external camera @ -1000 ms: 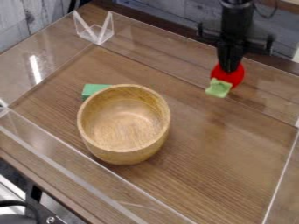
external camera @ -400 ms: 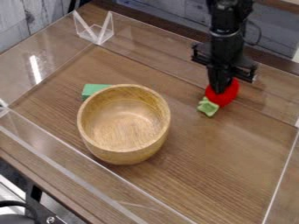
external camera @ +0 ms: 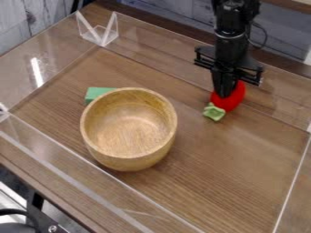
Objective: Move the red object to the left side of the table
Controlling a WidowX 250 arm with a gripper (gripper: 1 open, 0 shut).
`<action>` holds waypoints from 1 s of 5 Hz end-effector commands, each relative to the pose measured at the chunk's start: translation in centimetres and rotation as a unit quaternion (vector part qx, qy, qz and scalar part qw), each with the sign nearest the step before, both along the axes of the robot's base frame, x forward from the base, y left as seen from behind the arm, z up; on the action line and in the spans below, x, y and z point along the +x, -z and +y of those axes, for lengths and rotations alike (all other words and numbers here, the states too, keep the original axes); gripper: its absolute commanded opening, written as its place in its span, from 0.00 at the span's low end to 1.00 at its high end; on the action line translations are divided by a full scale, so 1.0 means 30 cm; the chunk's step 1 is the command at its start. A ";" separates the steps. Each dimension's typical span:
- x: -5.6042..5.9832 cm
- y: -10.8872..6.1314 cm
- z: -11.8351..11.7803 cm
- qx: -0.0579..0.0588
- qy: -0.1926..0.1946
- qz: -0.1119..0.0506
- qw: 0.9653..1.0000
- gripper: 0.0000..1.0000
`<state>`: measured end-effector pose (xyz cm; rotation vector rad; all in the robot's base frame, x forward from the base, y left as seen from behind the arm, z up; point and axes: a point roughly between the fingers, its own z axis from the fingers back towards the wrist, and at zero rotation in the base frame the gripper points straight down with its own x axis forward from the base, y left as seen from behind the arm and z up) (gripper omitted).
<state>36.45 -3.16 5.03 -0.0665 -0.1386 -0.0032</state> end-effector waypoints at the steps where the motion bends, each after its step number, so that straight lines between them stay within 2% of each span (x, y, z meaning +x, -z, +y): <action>1: 0.047 -0.093 -0.008 -0.001 -0.018 -0.038 0.999 0.00; 2: 0.047 -0.099 -0.018 0.000 -0.030 -0.037 0.999 0.00; 3: 0.051 -0.089 0.004 0.000 -0.020 -0.035 0.999 0.00; 4: 0.049 -0.075 0.026 -0.001 -0.008 -0.034 0.999 0.00; 5: 0.043 -0.047 0.027 -0.001 -0.017 -0.032 0.999 0.00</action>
